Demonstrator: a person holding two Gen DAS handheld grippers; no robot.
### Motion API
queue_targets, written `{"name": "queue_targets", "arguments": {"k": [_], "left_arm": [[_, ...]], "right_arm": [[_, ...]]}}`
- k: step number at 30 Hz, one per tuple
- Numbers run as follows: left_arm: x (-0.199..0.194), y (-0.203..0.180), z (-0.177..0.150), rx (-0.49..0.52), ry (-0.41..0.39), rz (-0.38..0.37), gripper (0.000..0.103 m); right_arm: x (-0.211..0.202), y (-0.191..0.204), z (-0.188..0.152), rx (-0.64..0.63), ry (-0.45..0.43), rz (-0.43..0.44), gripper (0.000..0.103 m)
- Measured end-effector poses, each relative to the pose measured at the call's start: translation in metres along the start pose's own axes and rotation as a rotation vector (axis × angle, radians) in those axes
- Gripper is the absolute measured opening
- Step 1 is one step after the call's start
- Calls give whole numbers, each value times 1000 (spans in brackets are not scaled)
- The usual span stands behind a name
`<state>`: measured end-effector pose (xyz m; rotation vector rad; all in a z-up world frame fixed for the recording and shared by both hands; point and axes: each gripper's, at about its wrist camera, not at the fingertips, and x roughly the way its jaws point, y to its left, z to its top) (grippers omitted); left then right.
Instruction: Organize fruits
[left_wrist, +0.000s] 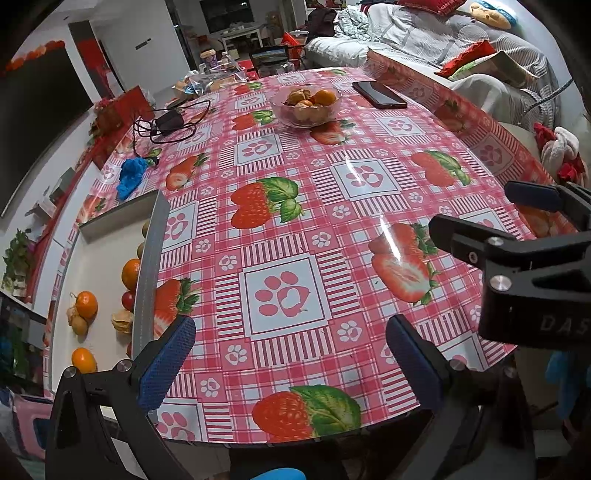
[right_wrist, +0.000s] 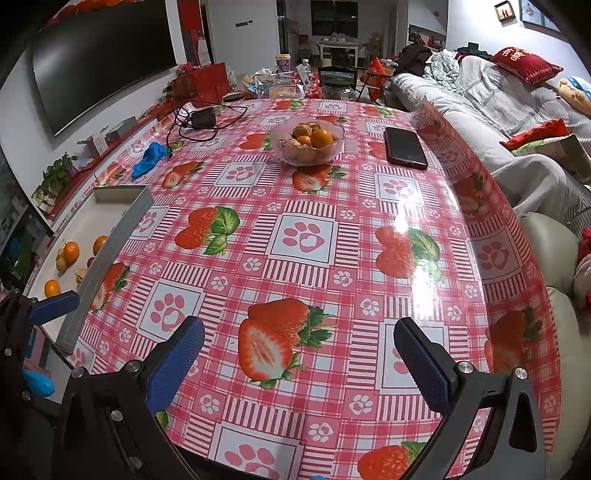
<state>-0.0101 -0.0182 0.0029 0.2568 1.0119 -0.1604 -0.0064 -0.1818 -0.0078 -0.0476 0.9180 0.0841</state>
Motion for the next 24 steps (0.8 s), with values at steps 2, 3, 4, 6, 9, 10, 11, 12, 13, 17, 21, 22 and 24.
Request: {"name": "queue_targets", "arguments": {"k": [2, 3, 4, 6, 9, 10, 11, 12, 13, 17, 21, 22, 24], "left_arm": [[0, -2, 0, 4, 0, 1, 103], [1, -3, 0, 6, 0, 2, 103], [1, -3, 0, 7, 1, 2, 103], [1, -6, 1, 11, 3, 3, 103], [2, -7, 2, 16, 4, 4, 103], [2, -7, 2, 17, 4, 4, 103], [2, -8, 2, 19, 3, 3, 103], [1, -8, 3, 20, 4, 3, 103], [2, -9, 3, 21, 3, 4, 103], [2, -12, 6, 25, 5, 6, 103], [4, -15, 8, 28, 9, 8, 103], [5, -16, 9, 30, 12, 9, 103], [6, -17, 11, 32, 14, 8, 103]], "right_arm": [[-1, -2, -1, 4, -1, 2, 103], [-1, -3, -1, 6, -2, 2, 103], [-1, -4, -2, 9, -2, 3, 103], [-1, -7, -3, 13, -3, 3, 103], [-1, -9, -4, 18, -2, 4, 103], [-1, -10, -4, 19, -2, 4, 103], [-1, -11, -4, 20, -3, 4, 103], [-1, -11, -4, 22, -3, 4, 103], [0, -12, -4, 23, -3, 5, 103], [0, -13, -4, 25, -3, 6, 103], [0, -18, -5, 32, -1, 8, 103], [1, -20, -5, 34, 0, 8, 103], [2, -23, -5, 38, 3, 9, 103]]}}
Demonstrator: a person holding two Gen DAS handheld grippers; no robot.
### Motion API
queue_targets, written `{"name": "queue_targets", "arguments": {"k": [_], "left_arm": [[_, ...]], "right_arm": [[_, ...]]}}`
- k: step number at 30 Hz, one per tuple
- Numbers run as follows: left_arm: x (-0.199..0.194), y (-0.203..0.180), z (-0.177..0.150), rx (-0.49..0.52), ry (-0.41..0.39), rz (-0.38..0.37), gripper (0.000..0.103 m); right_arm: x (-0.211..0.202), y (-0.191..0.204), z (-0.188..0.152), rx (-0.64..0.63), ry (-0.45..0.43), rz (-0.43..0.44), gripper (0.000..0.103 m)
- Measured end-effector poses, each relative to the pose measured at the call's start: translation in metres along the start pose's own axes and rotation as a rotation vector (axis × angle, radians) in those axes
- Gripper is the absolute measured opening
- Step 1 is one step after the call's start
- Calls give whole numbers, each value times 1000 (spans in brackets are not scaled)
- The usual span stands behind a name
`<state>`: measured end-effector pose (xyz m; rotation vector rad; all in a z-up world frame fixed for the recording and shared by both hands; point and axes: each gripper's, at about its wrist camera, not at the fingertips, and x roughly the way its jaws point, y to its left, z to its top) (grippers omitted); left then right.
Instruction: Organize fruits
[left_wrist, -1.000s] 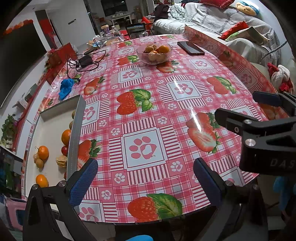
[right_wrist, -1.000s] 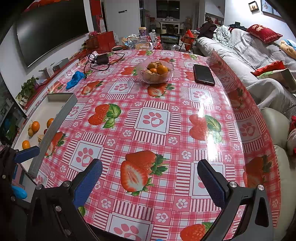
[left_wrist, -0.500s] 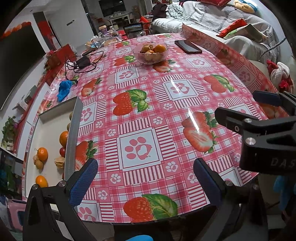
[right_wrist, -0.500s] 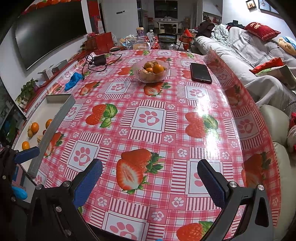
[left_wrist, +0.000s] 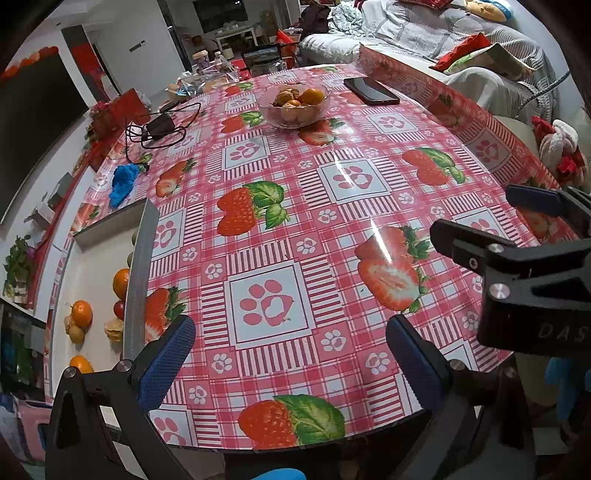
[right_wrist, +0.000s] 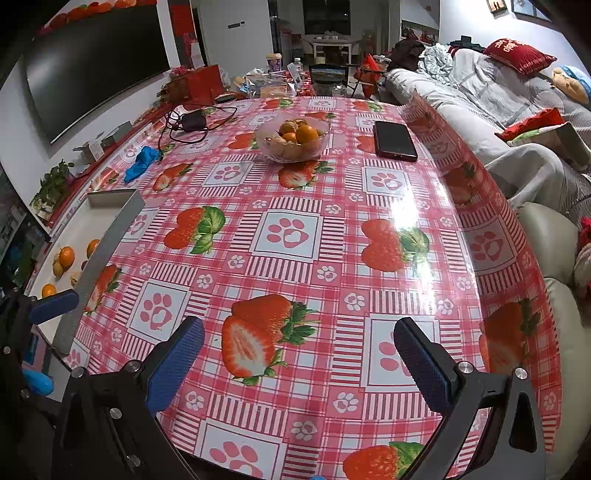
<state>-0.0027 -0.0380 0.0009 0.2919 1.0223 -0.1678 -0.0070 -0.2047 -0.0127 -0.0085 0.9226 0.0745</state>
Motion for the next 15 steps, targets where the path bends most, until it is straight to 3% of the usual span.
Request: {"name": "queue_targets", "arguments": {"k": [15], "left_arm": [[30, -8, 37, -29, 16, 43, 103]], "right_arm": [[11, -39, -6, 70, 26, -18, 103]]}}
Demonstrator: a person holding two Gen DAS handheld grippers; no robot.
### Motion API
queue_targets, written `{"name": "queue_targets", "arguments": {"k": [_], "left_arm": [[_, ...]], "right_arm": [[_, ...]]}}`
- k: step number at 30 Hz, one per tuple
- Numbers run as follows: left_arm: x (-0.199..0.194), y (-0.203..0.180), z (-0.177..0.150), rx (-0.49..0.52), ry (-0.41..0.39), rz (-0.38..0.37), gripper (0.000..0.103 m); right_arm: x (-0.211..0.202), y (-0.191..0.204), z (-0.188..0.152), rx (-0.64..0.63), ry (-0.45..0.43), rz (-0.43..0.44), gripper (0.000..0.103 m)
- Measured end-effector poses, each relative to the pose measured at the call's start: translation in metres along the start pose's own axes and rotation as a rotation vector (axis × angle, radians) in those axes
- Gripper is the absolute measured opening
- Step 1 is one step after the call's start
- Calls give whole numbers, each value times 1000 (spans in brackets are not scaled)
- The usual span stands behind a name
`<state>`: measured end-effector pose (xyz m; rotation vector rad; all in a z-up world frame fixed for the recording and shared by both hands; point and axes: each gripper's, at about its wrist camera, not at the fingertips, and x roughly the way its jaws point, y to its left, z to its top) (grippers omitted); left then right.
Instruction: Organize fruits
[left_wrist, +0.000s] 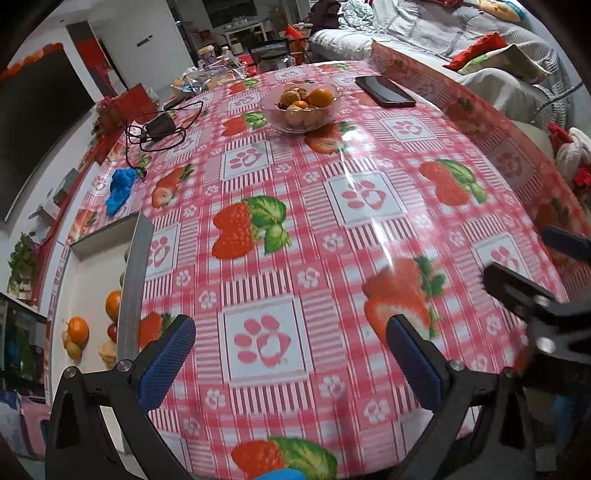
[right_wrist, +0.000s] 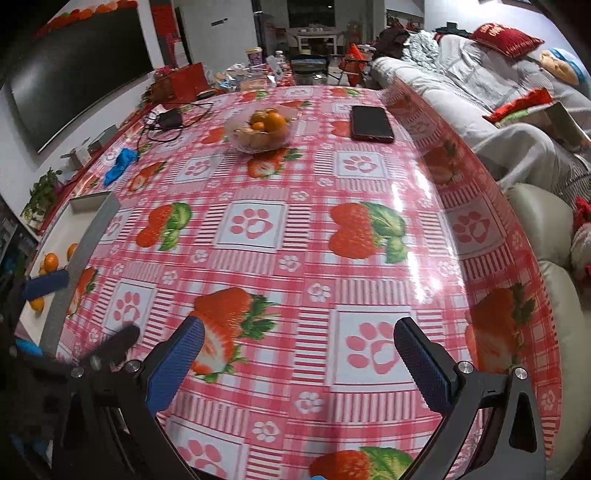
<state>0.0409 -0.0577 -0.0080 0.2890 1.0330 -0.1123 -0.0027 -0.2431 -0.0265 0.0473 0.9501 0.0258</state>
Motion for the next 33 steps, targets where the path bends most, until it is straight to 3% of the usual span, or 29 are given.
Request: {"name": "queue_targets", "arguments": {"k": [10, 15, 17, 20, 25, 33], "left_arm": [[53, -21, 33, -68, 13, -9, 103], [76, -48, 45, -69, -41, -27, 103], [84, -60, 48, -51, -57, -25, 103], [89, -67, 56, -89, -111, -52, 103], [105, -73, 79, -149, -89, -111, 103], [109, -74, 84, -152, -91, -114, 103]], "right_arm": [[20, -52, -13, 72, 47, -76, 103], [42, -60, -35, 65, 95, -100, 103], [42, -54, -42, 12, 68, -146, 103], [40, -57, -46, 22, 47, -133, 103], [37, -56, -53, 22, -5, -139, 103], [36, -54, -56, 20, -35, -142, 103]]}}
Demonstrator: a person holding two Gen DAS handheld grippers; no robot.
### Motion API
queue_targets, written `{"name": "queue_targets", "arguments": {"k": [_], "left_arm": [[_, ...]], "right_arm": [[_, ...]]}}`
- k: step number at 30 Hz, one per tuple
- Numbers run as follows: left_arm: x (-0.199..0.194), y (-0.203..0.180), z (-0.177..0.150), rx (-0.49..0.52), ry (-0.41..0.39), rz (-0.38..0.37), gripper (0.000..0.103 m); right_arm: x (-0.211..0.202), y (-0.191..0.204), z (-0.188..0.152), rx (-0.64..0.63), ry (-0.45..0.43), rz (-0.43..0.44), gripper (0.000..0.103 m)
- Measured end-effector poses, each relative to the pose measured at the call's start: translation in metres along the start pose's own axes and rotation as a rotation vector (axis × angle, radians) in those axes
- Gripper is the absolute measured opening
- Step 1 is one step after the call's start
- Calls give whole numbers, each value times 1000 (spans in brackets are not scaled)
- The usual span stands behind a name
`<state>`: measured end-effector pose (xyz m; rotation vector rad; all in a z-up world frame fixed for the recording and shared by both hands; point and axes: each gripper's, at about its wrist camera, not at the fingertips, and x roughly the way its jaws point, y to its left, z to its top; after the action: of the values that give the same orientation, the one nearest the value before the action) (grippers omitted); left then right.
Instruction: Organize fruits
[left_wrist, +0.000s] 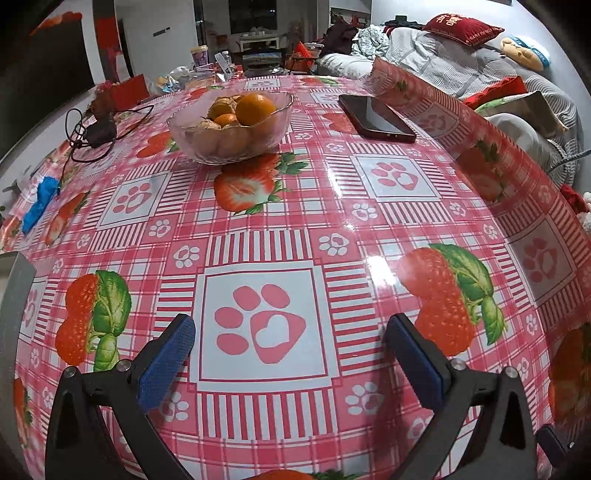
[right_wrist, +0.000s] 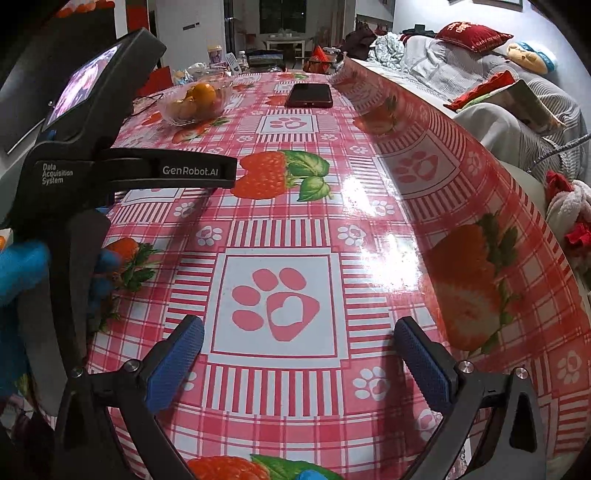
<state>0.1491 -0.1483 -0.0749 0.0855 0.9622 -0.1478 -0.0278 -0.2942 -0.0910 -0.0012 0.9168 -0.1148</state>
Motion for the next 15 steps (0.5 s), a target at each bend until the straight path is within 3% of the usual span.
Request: {"name": "queue_targets", "arguments": {"k": [15], "left_arm": [[0, 0, 0, 0, 0, 0, 103]], "right_arm": [[-3, 1, -3, 4, -26, -6, 103]]}}
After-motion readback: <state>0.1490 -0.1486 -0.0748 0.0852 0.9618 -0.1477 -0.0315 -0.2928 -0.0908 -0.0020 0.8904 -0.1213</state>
